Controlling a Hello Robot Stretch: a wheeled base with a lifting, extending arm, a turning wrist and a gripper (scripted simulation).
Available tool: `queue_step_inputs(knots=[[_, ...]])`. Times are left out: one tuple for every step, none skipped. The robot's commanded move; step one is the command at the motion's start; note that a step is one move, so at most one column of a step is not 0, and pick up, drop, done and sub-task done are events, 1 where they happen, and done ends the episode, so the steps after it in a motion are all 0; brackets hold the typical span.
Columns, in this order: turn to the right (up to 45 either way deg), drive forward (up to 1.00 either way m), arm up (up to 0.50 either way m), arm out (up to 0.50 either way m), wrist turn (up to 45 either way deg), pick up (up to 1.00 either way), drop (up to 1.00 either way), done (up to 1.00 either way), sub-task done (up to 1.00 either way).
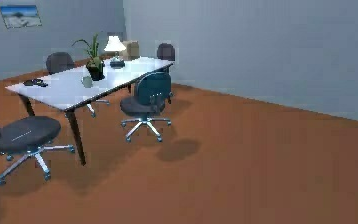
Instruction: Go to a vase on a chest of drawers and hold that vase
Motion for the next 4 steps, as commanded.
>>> queue_step_inputs(knots=[[-45.0, 0.00, 0.00, 0.00, 0.0, 0.00, 0.00, 0.00, 0.00], [-12.0, 0.00, 0.00, 0.00, 0.0, 0.00, 0.00, 0.00, 0.00], [0.0, 1.00, 0.00, 0.00, 0.0, 0.00, 0.00, 0.00, 0.00], [-3.0, 0.00, 0.00, 0.00, 0.0, 0.00, 0.00, 0.00, 0.00]])
